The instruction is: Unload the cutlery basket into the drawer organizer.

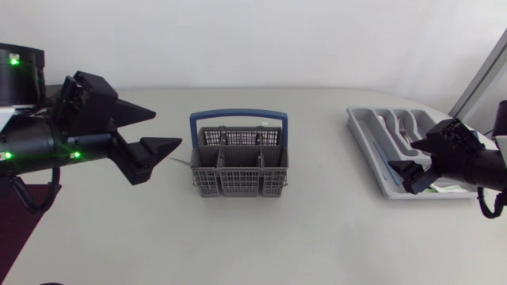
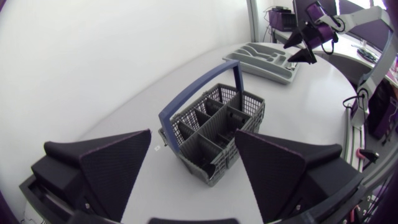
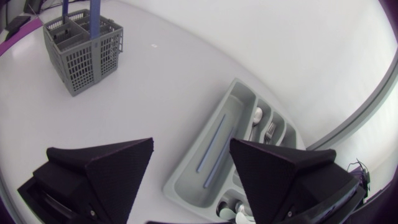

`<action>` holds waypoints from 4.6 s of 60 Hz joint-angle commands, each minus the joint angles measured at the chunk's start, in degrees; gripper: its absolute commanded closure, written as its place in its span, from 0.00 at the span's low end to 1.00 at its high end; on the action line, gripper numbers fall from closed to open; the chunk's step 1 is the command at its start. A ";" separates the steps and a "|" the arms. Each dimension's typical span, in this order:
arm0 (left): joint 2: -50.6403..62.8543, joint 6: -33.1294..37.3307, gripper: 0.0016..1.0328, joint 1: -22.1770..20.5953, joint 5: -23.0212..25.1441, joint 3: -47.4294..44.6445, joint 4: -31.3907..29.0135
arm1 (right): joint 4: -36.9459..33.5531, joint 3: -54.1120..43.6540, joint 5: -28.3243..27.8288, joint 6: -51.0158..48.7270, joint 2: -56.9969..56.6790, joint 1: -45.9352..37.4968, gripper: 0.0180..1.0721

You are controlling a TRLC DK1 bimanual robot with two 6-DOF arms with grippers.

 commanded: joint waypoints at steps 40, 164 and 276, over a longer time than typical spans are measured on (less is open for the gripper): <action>7.35 26.34 0.10 8.42 9.67 -9.13 2.27 | 1.10 0.75 15.78 13.27 2.41 29.06 0.16; 27.83 33.10 0.97 4.82 12.40 -3.24 19.59 | 8.75 0.75 19.12 14.23 14.01 34.33 0.13; 19.30 4.63 0.97 -20.14 18.20 19.18 -6.43 | -8.39 6.37 -11.56 23.29 -2.16 41.10 0.13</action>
